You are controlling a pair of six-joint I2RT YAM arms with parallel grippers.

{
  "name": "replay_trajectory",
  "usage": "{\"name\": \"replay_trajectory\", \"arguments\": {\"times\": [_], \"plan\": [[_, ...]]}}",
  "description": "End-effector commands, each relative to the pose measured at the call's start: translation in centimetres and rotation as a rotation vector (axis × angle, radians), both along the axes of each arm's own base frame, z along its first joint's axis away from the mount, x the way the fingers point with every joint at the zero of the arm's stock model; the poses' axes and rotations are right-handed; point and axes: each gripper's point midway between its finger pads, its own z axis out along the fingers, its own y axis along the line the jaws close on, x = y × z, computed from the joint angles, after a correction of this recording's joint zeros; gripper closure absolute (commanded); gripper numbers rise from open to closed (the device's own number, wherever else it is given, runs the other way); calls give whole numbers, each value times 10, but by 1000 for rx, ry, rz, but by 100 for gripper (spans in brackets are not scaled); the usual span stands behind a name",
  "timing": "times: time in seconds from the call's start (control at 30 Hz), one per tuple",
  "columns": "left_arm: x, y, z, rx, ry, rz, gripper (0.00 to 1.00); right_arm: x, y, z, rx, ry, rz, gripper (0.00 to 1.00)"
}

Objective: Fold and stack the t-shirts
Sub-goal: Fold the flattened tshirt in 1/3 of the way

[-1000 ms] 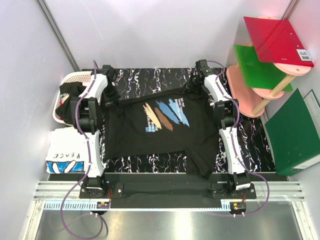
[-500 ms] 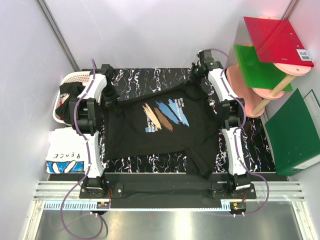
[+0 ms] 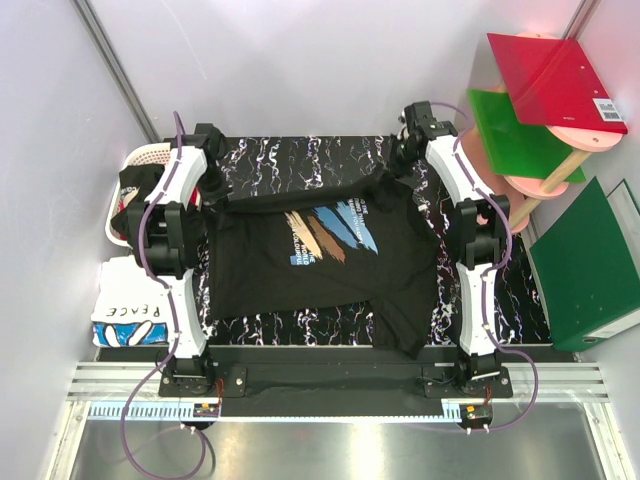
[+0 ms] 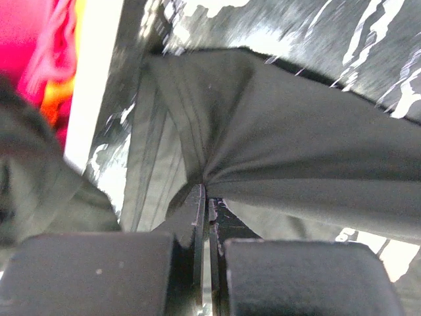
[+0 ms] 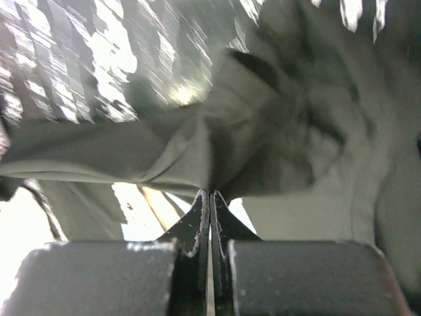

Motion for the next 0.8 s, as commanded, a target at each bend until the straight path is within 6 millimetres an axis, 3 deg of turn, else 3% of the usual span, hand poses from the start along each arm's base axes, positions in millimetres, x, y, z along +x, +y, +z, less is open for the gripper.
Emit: {"name": "replay_trajectory", "arguments": {"times": [0.0, 0.1, 0.17, 0.2, 0.23, 0.27, 0.37, 0.5, 0.77], "plan": [[-17, 14, 17, 46, -5, 45, 100, -47, -10, -1, -49, 124, 38, 100], [-18, 25, 16, 50, -1, 72, 100, -63, -13, -18, -66, 209, 47, 100], [-17, 25, 15, 50, 2, 75, 100, -66, -12, -24, -71, 241, 58, 82], [-16, 26, 16, 50, -1, 75, 100, -66, -14, -24, -79, 236, 55, 67], [-15, 25, 16, 48, -4, 75, 100, -62, -20, -21, -111, 215, 37, 45], [-16, 25, 16, 48, -1, 75, 100, -59, -23, -18, -133, 195, 28, 34], [-17, 25, 13, 47, 5, 73, 100, -44, -39, -3, -207, 99, -28, 10], [-18, 25, 9, 47, 17, 66, 100, -32, -43, -6, -221, 53, -56, 10], [-17, 23, 6, 38, 20, 58, 100, -18, -25, -51, -151, 121, -58, 23]]}}
